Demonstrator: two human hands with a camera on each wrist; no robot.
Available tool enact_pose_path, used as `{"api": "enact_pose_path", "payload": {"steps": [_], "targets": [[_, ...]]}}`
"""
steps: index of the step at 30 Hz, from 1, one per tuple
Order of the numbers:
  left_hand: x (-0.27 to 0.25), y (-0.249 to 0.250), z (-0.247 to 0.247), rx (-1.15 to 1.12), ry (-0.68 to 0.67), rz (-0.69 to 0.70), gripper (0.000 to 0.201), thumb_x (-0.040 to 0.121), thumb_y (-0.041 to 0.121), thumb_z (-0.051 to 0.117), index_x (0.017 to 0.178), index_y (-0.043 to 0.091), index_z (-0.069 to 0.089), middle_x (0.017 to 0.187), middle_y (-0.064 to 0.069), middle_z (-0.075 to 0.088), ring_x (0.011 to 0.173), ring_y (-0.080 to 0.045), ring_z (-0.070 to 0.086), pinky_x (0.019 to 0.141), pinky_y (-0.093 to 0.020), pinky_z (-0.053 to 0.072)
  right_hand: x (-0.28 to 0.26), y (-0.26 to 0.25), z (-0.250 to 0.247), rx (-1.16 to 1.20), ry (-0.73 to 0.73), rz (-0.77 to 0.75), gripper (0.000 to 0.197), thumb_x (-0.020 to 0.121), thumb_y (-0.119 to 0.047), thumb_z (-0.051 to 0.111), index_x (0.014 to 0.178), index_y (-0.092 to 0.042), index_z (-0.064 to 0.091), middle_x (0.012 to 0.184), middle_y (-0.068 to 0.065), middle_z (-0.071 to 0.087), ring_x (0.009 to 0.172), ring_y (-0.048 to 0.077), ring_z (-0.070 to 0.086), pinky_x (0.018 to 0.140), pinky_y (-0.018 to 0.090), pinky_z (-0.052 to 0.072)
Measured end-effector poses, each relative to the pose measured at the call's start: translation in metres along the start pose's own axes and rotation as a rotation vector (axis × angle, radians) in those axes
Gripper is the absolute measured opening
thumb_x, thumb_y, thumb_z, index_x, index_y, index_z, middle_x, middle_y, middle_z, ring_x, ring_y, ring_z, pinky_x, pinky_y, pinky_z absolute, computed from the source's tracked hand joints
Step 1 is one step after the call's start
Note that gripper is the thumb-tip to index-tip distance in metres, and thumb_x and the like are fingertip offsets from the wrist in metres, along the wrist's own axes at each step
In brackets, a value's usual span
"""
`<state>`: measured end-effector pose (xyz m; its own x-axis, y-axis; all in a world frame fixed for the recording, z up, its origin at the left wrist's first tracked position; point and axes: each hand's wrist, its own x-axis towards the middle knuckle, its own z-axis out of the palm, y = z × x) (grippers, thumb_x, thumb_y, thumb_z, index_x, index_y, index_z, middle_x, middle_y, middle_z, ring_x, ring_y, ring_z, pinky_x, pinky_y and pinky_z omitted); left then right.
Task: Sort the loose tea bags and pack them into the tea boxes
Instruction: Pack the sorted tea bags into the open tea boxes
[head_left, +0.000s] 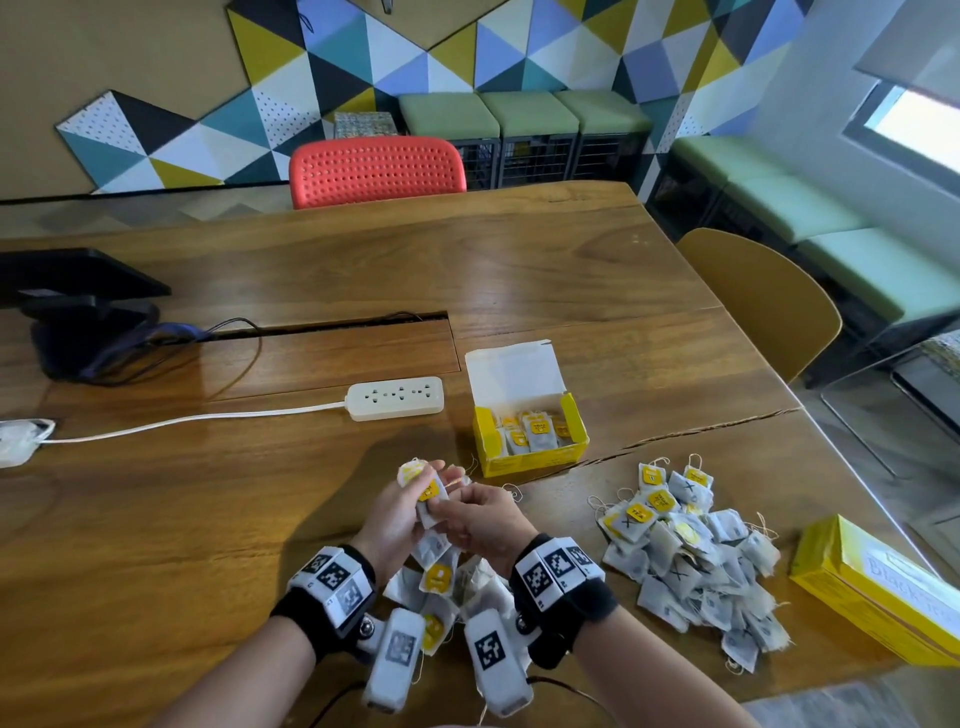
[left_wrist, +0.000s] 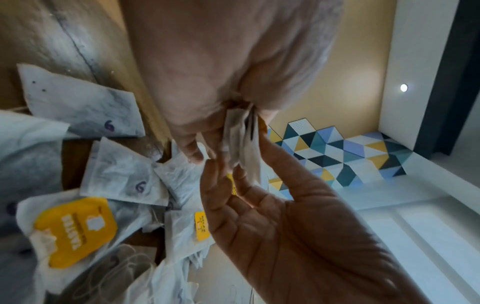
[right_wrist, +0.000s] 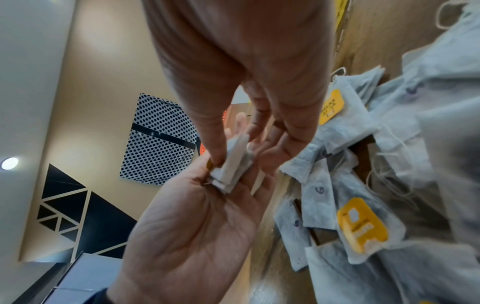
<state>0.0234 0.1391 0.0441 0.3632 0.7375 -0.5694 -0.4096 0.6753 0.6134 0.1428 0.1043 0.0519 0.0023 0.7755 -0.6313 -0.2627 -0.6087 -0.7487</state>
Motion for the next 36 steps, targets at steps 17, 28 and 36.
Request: {"api": "enact_pose_path", "payload": {"steps": [17,28,36], "targets": [[0.063,0.013,0.042,0.980,0.178,0.469,0.023,0.094,0.028,0.058,0.113,0.017,0.064,0.123,-0.005,0.062,0.118,-0.021,0.056,0.101,-0.033,0.043,0.012,-0.041,-0.066,-0.004,0.314,-0.231,0.027,0.075,0.000,0.077,0.098,-0.001,0.064,0.101,0.021,0.070,0.085,0.028,0.066,0.082,0.041,0.053],[0.087,0.008,0.070,1.469,0.325,0.405,0.067,0.075,0.031,0.075,0.133,0.024,0.042,0.130,-0.007,0.047,0.113,-0.025,0.053,0.085,-0.032,0.047,0.042,-0.075,-0.094,-0.393,0.572,-0.204,0.020,0.065,-0.028,0.083,0.075,-0.023,0.068,0.085,-0.001,0.073,0.086,0.017,0.069,0.084,0.036,0.057],[0.082,0.009,0.054,1.150,0.423,0.410,0.038,0.085,0.014,0.063,0.123,0.009,0.058,0.121,-0.009,0.063,0.113,-0.026,0.056,0.088,-0.026,0.041,0.055,-0.081,-0.066,-0.632,0.500,-0.093,0.017,0.075,-0.029,0.079,0.078,-0.015,0.069,0.086,0.003,0.072,0.077,0.015,0.066,0.070,0.026,0.055]]}}
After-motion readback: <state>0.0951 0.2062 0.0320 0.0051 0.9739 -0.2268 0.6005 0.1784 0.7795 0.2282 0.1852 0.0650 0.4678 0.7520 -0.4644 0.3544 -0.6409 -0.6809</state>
